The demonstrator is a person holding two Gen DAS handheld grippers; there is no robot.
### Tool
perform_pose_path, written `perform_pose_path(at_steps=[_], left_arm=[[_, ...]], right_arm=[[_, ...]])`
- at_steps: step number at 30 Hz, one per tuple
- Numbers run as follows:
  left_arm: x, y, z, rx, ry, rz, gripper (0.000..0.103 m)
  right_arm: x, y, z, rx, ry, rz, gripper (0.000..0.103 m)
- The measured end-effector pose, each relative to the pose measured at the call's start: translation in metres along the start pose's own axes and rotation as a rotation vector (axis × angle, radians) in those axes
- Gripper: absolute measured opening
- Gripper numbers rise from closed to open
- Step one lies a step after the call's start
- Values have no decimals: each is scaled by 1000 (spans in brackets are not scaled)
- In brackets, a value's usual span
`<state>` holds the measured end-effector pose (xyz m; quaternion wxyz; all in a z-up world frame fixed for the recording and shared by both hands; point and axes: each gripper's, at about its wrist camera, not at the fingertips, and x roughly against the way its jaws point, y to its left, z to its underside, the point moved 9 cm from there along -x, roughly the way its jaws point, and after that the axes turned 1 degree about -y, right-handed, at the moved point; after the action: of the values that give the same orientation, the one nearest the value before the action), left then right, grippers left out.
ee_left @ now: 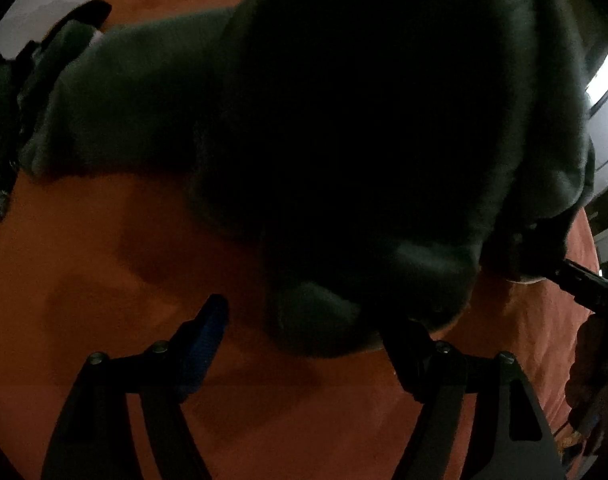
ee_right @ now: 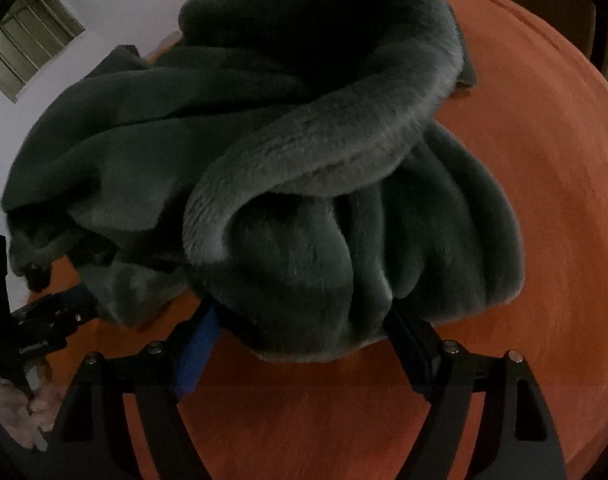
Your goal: Fold clothes
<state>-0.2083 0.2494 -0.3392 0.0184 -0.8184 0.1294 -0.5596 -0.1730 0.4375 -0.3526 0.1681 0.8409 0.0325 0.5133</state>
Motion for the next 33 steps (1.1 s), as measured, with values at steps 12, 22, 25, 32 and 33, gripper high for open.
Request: perform_pose_path(at_steps=[12,22,25,32,33], left_arm=[[63,33,-77,139,-261,-35,9],[259,49,-185,130,-623,-27,8],[310,50,-214,106,-700,-44,8],[443,58,-269,99,-911,-68,8],[463,57,-275,98,-943,-70,8]], right_arm=[[51,-8,-49,-64,-243,65,13],[235,16,-161,-92,-591,-63,12],[287,31,-189,-73,-654,-102,12],[408,73,-267,-14,-839,-162,12],[427,79,-274,-13,-866,-177,12]])
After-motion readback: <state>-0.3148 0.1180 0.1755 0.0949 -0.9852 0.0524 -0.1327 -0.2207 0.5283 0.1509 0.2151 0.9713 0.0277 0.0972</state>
